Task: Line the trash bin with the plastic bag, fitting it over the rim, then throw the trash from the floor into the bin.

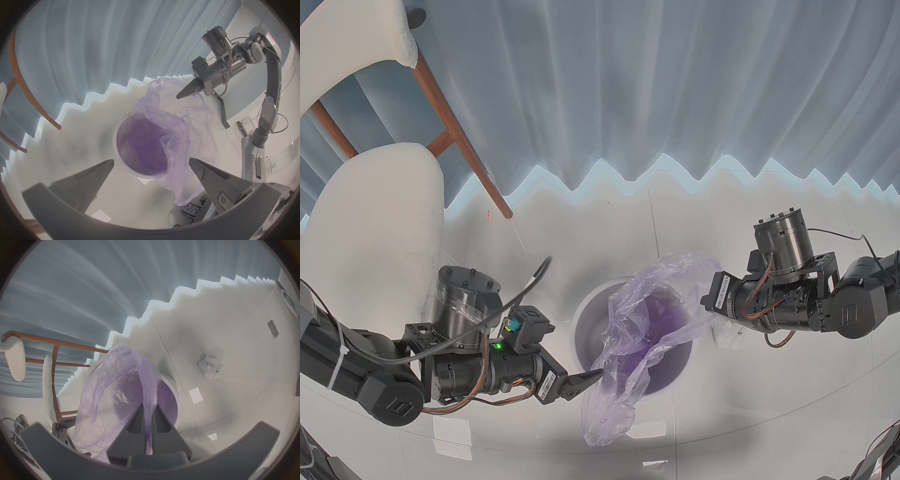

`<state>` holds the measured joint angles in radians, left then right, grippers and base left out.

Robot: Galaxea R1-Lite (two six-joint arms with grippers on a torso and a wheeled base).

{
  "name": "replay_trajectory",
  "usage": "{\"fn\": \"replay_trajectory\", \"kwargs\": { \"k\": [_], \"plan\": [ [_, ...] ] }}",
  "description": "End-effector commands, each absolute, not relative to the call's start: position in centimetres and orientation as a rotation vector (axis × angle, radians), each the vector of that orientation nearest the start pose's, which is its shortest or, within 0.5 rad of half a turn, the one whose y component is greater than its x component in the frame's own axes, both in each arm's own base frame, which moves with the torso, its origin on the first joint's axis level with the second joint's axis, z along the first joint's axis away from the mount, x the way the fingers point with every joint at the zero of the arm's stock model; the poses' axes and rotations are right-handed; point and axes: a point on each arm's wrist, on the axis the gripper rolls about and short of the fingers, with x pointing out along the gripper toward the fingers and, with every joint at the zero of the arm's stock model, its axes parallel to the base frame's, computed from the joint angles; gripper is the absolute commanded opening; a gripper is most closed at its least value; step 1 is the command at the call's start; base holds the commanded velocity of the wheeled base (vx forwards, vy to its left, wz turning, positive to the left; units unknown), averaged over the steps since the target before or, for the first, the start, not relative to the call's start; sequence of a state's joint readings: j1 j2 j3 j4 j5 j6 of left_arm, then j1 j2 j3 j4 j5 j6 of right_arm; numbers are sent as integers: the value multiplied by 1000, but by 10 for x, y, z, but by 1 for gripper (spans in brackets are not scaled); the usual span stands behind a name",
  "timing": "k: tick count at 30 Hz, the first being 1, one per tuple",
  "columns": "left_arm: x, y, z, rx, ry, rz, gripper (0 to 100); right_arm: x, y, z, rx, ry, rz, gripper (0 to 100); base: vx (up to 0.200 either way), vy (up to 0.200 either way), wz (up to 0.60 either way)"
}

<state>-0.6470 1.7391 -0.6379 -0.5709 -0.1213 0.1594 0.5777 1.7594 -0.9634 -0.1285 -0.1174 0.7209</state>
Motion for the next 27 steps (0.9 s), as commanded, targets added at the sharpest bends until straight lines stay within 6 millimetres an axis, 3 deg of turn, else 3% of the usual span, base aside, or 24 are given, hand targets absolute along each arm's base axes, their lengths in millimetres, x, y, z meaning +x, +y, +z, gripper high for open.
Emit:
{"fn": "replay_trajectory", "kwargs": {
  "k": [1, 9, 15, 16, 27],
  "plan": [
    [229, -177, 114, 295, 491, -797, 100, 262, 168, 163, 460, 744, 197, 0, 0, 0, 0],
    [229, -190, 101, 331, 519, -854, 100, 262, 168, 162, 459, 745, 196, 0, 0, 0, 0],
    [241, -193, 91, 333, 542, -843, 100, 263, 168, 164, 465, 729, 204, 0, 0, 0, 0],
    [242, -193, 89, 334, 548, -842, 0, 263, 169, 165, 469, 722, 207, 0, 0, 0, 0],
    [249, -189, 85, 313, 560, -837, 0, 258, 166, 175, 471, 689, 228, 0, 0, 0, 0]
  ]
}}
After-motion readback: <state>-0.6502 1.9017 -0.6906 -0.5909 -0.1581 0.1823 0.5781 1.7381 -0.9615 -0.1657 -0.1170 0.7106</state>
